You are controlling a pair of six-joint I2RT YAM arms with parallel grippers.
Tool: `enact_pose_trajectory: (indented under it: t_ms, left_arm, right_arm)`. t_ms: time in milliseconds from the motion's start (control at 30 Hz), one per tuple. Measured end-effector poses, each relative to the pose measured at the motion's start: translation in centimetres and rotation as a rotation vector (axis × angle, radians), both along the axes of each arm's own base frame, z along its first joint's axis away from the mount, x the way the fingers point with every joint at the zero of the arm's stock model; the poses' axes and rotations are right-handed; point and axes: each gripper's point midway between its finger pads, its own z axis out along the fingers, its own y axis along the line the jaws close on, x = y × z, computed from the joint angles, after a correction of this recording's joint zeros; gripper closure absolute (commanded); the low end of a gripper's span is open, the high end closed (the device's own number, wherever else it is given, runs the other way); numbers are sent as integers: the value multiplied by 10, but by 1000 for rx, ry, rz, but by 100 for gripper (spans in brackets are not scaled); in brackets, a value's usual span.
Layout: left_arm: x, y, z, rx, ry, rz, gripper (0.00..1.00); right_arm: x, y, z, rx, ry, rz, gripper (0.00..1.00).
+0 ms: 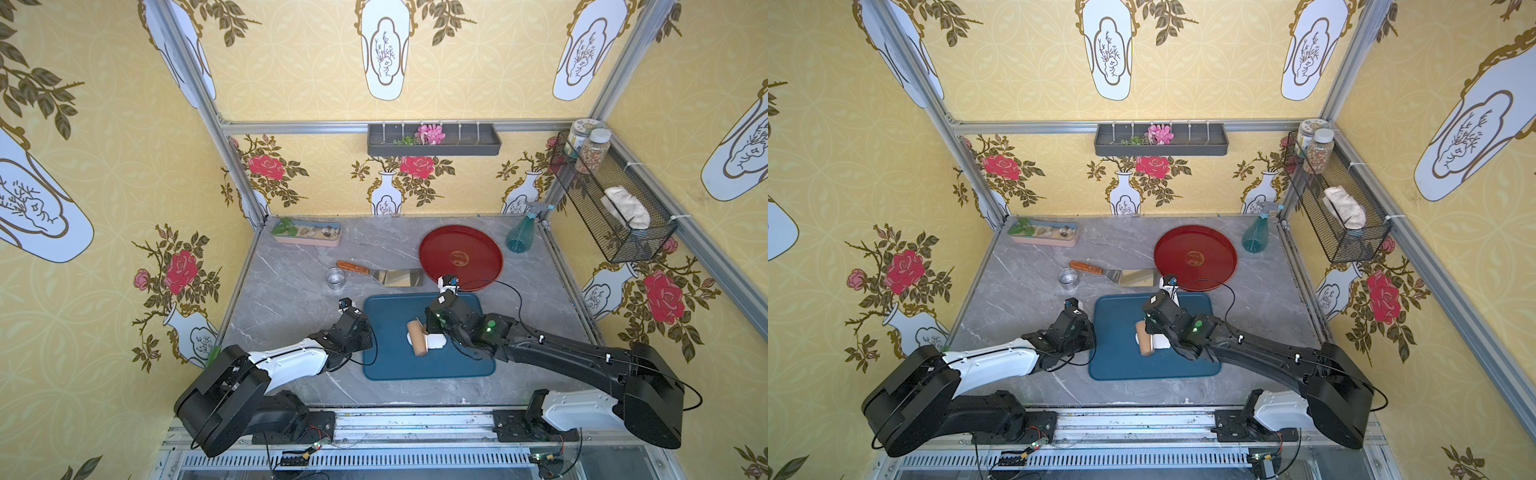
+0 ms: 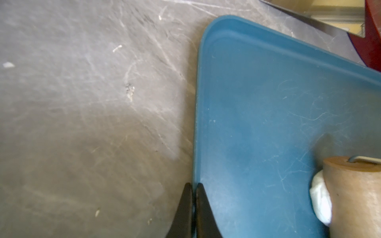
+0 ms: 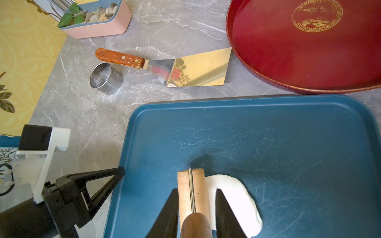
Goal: Roll out the dumpling wrappers from the dough
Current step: Flatten out the dough on the work surface.
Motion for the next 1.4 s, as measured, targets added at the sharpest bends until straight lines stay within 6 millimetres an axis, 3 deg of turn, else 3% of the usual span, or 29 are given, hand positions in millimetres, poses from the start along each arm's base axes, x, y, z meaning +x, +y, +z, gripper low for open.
enact_pose_trajectory:
  t_ms: [267, 500, 1033, 1400]
  left_arm:
    - [1, 1, 1, 0, -5, 5, 100]
    - [1, 2, 2, -2, -3, 19, 100]
    - [-3, 4, 2, -25, 17, 55, 100]
    - [-3, 5, 2, -27, 18, 58, 100]
  right_arm:
    - [7, -45, -3, 100, 65, -97, 100]
    - [4, -71, -5, 98, 73, -143, 100]
    - [-2, -102, -13, 149, 123, -206, 100]
    - [-5, -106, -16, 159, 131, -219, 100]
